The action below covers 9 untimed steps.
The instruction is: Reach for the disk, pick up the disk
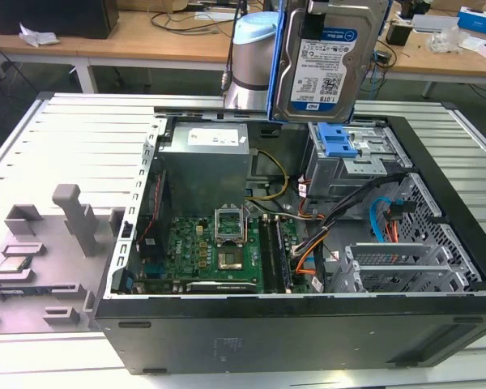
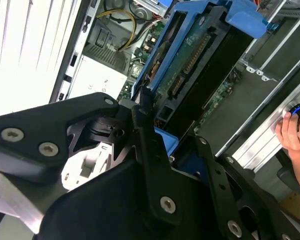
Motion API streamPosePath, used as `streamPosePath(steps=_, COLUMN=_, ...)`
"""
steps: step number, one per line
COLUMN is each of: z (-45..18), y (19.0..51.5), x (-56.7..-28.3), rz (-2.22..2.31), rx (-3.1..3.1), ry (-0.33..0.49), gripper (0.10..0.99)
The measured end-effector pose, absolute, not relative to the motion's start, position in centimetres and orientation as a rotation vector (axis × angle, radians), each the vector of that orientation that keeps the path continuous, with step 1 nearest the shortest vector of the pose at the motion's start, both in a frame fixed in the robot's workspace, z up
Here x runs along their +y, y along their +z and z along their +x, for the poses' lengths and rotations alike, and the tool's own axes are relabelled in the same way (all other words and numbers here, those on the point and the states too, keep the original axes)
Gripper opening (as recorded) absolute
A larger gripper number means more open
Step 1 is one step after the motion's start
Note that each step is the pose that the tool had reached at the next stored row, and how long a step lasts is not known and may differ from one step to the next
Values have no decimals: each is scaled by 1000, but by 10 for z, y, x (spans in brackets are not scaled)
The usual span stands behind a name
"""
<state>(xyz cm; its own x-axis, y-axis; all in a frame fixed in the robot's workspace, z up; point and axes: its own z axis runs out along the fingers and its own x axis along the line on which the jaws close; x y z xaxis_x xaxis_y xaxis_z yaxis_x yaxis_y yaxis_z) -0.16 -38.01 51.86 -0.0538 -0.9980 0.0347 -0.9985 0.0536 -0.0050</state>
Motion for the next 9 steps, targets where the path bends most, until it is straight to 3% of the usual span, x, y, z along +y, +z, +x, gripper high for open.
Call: streamPosePath(steps=9, z=-2, y=519, x=-394, rz=2146, rx=-2264, ry=43, gripper=369)
